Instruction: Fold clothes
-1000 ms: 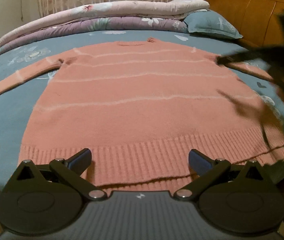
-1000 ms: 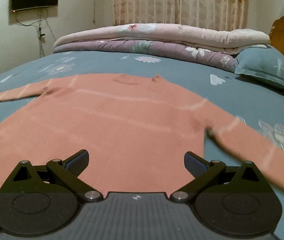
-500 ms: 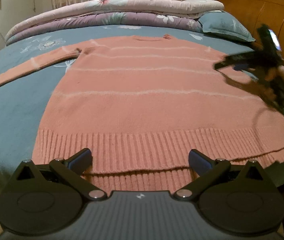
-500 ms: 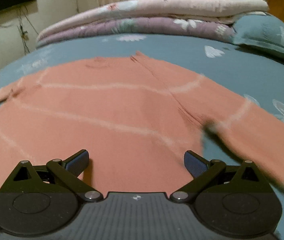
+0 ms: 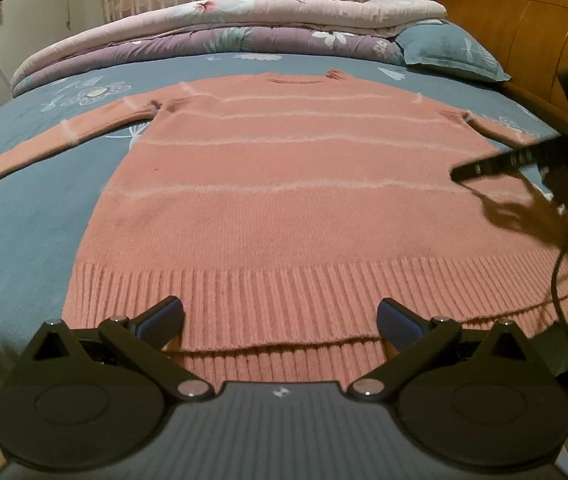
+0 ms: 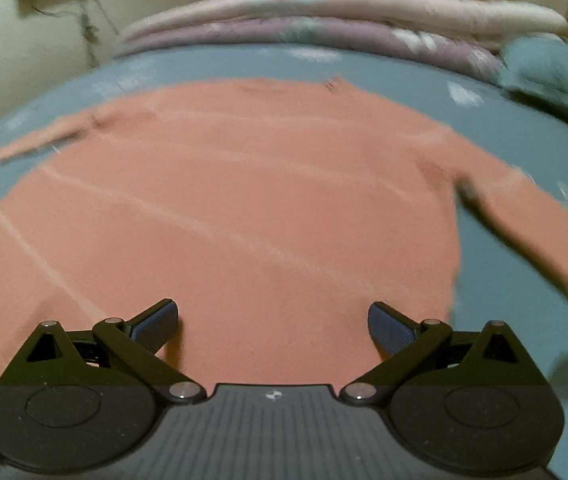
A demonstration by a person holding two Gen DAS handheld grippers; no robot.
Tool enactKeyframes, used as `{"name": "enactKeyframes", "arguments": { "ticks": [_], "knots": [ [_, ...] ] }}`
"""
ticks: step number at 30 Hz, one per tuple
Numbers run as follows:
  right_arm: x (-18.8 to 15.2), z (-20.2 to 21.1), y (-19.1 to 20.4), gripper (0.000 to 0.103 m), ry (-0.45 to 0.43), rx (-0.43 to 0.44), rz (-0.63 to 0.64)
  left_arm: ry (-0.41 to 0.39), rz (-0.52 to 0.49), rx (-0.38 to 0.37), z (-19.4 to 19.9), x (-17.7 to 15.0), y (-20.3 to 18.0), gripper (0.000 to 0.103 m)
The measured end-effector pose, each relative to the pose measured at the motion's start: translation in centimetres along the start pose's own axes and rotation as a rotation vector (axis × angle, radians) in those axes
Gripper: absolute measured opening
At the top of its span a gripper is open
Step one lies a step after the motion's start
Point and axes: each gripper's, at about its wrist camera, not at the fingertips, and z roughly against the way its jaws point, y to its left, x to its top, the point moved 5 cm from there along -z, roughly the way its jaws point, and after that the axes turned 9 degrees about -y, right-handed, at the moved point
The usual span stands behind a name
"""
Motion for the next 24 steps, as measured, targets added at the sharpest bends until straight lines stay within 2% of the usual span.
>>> {"name": "enactKeyframes", "arguments": {
  "ticks": [4, 8, 11, 15, 20, 24],
  "knots": [
    [-1.6, 2.8, -0.1, 0.103, 0.01, -0.032, -0.043, 0.006, -0.007, -0.014, 0.4, 0.2, 0.2, 0.102],
    [-2.6, 4.7, 2.0, 0.103, 0.012, -0.025, -0.012, -0.046, -0.034, -0.017, 0.4, 2.1, 0.2, 0.102],
    [-3.7, 5.0, 3.7, 0.103, -0.008, -0.063, 0.037, -0.056, -0.053, -0.004, -0.5, 2.8, 0.4, 0.102],
    [-4.6, 5.6, 3.9, 0.103, -0.052, -0.103, -0.018, 0.003, -0.021, 0.0, -1.7, 1.5, 1.3, 0.102],
    [-5.0, 5.9, 4.0, 0.103, -0.092, -0.145, -0.038, -0.009, -0.009, -0.026, 0.5, -0.1, 1.8, 0.102],
    [-5.2, 5.8, 3.9, 0.103, -0.117, -0.154, -0.046, 0.007, -0.037, -0.035, 1.5, 0.1, 2.3, 0.102]
  ]
}}
